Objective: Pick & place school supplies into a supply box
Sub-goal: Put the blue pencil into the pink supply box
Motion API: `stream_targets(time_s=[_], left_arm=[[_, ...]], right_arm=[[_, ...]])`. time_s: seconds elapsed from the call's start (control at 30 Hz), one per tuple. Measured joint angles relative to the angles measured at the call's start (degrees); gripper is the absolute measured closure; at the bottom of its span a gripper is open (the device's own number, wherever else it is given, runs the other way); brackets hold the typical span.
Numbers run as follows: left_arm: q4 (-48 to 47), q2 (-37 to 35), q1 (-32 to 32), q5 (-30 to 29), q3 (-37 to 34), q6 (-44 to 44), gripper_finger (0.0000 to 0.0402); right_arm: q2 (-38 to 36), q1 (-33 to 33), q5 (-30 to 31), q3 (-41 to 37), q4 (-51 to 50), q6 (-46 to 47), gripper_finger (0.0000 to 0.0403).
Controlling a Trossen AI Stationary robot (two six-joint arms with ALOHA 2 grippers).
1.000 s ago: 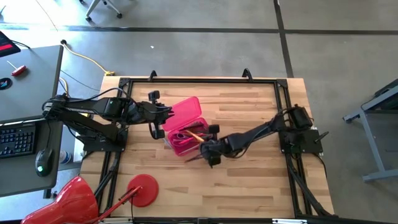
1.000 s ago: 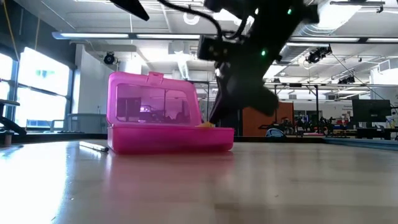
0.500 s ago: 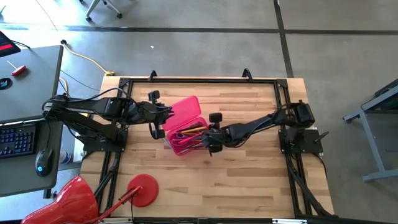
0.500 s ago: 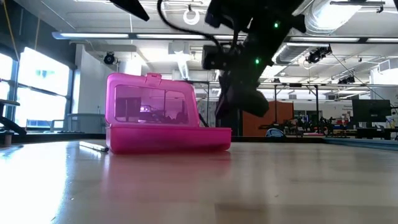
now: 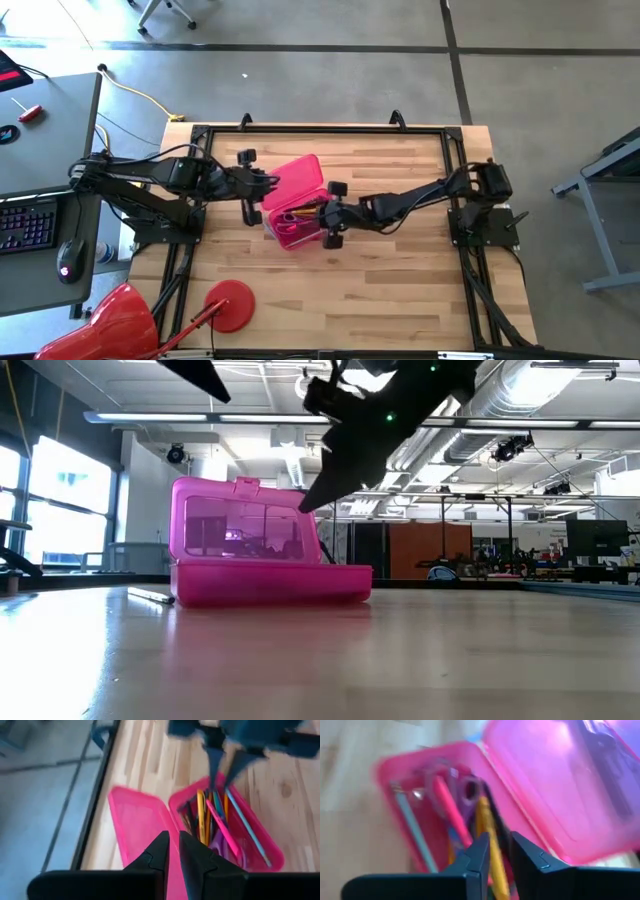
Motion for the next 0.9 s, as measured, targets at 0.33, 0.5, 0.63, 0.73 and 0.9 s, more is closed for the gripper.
stream_targets(time_s=[0.33, 0.5, 0.63, 0.73, 0.9], left_arm=[[-14.3, 1.8, 0.0, 2.6, -0.1, -16.6, 0.0390], [-15.5, 2.3, 0.0, 5.5, -3.5, -26.7, 0.0375], [-15.9, 2.4, 0.0, 8.3, -9.7, -35.4, 0.0392], [-13.4, 2.4, 0.0, 9.4, -14.9, -40.1, 0.0385], [-8.6, 2.4, 0.0, 9.7, -21.9, -45.6, 0.0386]], right_arm=[[0.0, -1.0, 1.1, 0.0, -0.9, 3.1, 0.0394], [0.0, -0.7, 6.0, 0.0, -1.2, 2.8, 0.0399], [0.0, -0.7, 6.5, 0.0, -1.6, 3.1, 0.0397], [0.0, -0.7, 6.4, 0.0, -1.8, 2.8, 0.0401], [0.0, -0.7, 6.4, 0.0, -3.1, 1.6, 0.0397]])
